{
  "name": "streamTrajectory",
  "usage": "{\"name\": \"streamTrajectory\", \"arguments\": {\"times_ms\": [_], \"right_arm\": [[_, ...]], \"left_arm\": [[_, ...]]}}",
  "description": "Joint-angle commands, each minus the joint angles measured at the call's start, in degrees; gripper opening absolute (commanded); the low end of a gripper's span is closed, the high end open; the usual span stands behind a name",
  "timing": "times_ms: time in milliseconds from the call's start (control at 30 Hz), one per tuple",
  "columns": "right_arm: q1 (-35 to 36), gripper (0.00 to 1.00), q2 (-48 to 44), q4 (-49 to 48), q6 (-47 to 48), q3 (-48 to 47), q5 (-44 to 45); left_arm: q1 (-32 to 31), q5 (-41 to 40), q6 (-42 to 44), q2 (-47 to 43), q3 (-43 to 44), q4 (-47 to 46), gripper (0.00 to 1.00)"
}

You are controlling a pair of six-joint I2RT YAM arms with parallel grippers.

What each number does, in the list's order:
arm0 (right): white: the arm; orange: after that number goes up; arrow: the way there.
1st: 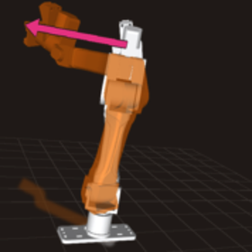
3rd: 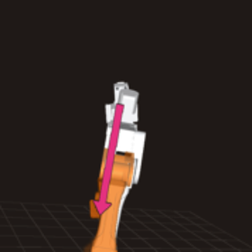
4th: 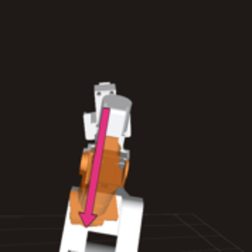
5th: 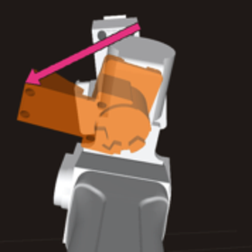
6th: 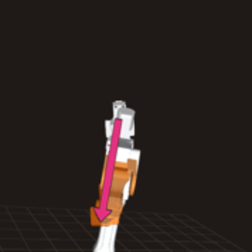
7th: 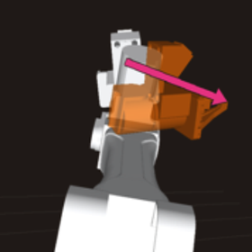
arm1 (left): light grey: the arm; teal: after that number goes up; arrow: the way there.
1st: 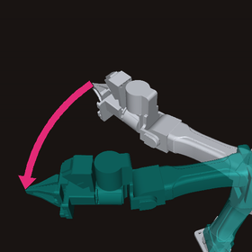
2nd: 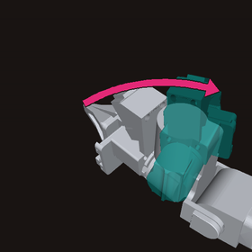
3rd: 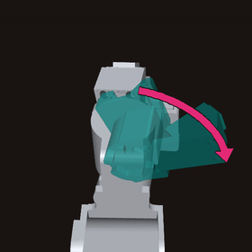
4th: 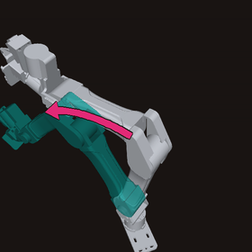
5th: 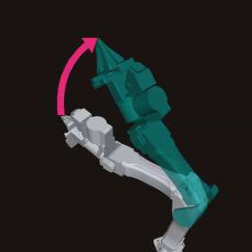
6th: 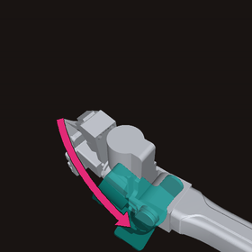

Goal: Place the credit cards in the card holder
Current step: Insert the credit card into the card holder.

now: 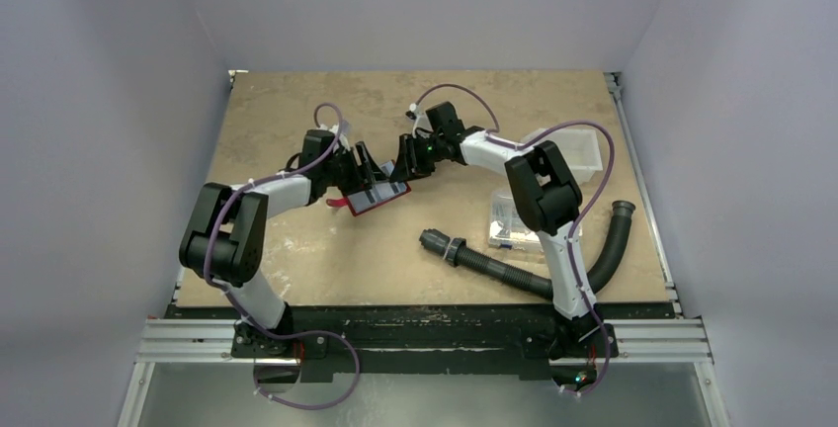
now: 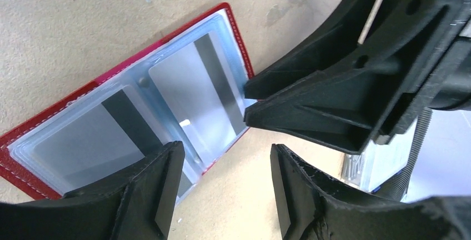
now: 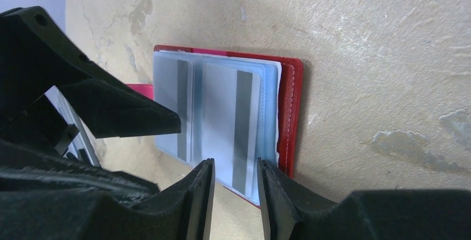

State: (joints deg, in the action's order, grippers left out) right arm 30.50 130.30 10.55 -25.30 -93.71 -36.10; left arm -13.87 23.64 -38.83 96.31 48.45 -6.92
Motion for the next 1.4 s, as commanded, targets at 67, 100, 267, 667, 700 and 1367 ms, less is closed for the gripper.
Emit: {"name": "streamTrajectory", "arguments": {"times_ms": [67,100,267,667,700,1367], "right_arm": [[-0.10,0.42,-1.64,2.20,1.64,-1.65,2.74],[-0.03,0.42,-1.71,1.59,1.14,-1.44,2.46],[0.16,0.42,-1.84,-0.83,-0.70,-0.68,-1.62],[-2.97,0.46,-5.75,-4.99,-3.03,4.22,-6.47],[-2.97,0.46,-5.82,-4.18,-2.32,4.28,-5.69],[-2.87,0.33,-2.34,-3.78,-1.86,3.36,-2.99]], "left_arm": [[0.18,-0.97,0.30,4.60,2.70,0.68,0.63],[0.09,-1.27,0.15,5.37,3.04,0.52,0.63],[-0.02,3.19,-2.10,7.86,3.87,-5.30,0.63],[1.81,3.86,0.53,-0.16,1.19,0.86,0.63],[1.70,0.40,2.52,-0.86,2.54,5.44,0.63],[0.95,1.18,0.93,9.42,7.60,3.32,0.08]]}}
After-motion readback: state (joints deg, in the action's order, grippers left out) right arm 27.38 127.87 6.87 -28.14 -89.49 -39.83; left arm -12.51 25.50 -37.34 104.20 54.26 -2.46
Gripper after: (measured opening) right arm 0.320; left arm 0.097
